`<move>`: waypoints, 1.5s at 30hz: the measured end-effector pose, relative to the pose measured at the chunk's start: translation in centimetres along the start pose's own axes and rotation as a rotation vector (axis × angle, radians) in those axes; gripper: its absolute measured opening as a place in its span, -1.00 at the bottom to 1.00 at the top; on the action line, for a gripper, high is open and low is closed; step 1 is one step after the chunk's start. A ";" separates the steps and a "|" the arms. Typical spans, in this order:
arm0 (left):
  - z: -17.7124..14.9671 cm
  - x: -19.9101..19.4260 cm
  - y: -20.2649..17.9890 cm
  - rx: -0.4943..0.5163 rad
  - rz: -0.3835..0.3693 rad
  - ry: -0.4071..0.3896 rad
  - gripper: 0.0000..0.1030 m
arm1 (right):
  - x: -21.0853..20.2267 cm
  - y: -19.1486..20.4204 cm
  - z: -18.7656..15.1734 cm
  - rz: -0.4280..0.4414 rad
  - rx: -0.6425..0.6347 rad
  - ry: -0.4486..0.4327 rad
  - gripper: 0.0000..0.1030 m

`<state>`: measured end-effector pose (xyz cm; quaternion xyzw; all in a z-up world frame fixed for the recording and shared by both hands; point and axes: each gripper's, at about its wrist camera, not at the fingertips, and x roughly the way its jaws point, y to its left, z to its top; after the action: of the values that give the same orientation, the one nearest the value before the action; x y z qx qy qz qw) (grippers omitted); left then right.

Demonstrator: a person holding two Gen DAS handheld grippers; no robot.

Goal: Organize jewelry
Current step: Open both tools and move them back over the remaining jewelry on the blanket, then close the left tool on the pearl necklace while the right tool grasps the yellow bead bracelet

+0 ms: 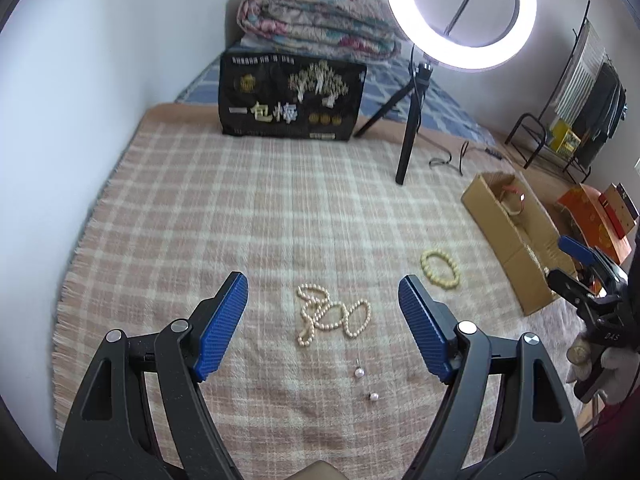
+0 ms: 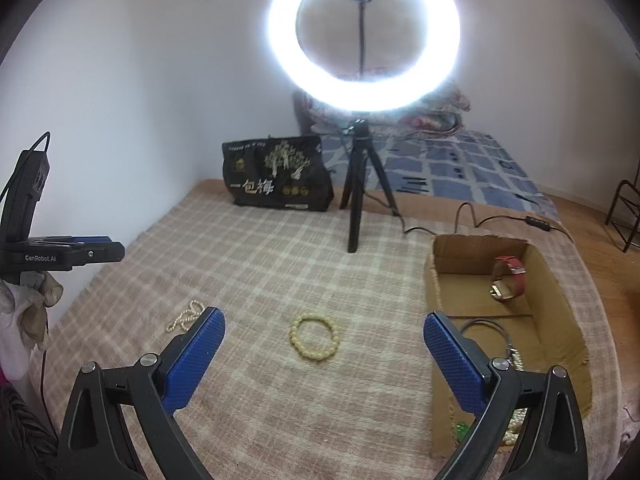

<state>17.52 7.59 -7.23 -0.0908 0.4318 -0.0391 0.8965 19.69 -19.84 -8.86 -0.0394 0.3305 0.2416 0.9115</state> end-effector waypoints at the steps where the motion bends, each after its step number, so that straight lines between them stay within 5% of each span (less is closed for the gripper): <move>1: -0.1 0.3 -0.1 0.002 0.001 0.009 0.56 | 0.8 0.2 0.0 0.012 -0.013 0.027 0.93; 19: -1.8 7.6 -1.2 0.039 0.013 0.192 0.56 | 11.5 3.3 -2.5 0.068 -0.233 0.334 0.38; 34: -2.8 11.6 -1.7 0.085 0.045 0.294 0.55 | 14.5 3.4 -3.2 0.053 -0.290 0.375 0.13; 45: -3.4 13.1 -1.6 0.112 0.073 0.324 0.55 | 15.4 3.1 -3.2 0.082 -0.259 0.390 0.13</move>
<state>23.10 3.61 -19.06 -0.0176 0.5707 -0.0447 0.8198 26.58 -11.51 -20.63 -0.1887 0.4676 0.3065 0.8073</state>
